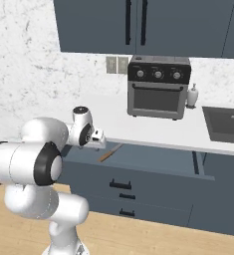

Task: Pick up the knife from the drawer and place it on the cutting board. Then place the meat from the plate to the cutting board.

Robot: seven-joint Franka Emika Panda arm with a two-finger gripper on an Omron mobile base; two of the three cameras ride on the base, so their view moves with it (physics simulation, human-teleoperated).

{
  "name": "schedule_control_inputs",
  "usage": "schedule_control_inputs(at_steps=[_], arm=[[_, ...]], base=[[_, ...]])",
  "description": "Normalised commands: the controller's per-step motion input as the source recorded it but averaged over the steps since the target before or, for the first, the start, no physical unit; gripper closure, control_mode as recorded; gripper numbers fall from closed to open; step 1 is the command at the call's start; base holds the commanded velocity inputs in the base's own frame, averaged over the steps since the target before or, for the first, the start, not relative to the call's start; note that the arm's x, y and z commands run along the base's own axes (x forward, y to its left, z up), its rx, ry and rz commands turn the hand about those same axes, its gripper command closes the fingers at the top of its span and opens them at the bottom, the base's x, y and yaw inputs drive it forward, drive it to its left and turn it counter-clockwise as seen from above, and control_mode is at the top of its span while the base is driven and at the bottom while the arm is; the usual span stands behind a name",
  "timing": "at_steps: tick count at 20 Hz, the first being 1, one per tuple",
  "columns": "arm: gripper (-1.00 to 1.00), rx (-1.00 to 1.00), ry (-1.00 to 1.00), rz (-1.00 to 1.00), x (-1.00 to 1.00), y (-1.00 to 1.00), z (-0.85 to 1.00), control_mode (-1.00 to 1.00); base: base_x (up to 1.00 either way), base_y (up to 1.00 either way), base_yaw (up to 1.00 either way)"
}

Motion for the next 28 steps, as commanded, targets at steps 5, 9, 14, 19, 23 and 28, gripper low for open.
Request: schedule_control_inputs(at_steps=[5, 9, 14, 19, 23, 28], arm=[[-1.0, 0.0, 0.0, 0.0, 0.49, 0.0, -0.27, -1.0], [-1.0, 0.0, 0.0, 0.0, 0.24, 0.0, -0.35, -1.0], [-1.0, 0.0, 0.01, 0.0, 0.25, 0.0, -0.42, -1.0], [-1.0, 0.0, 0.03, 0.0, 0.23, 0.0, -0.33, -1.0], [-1.0, 0.0, 0.14, 0.0, 0.05, 0.0, -0.19, -1.0], [-1.0, 0.0, 0.23, 0.0, 0.0, 0.0, -0.17, -1.0]], base=[[0.0, 0.0, 0.0], [0.0, 0.0, 0.0], [0.0, 0.0, 0.0], [0.0, 0.0, 0.0], [0.0, 0.0, 0.0], [0.0, 0.0, 0.0]])
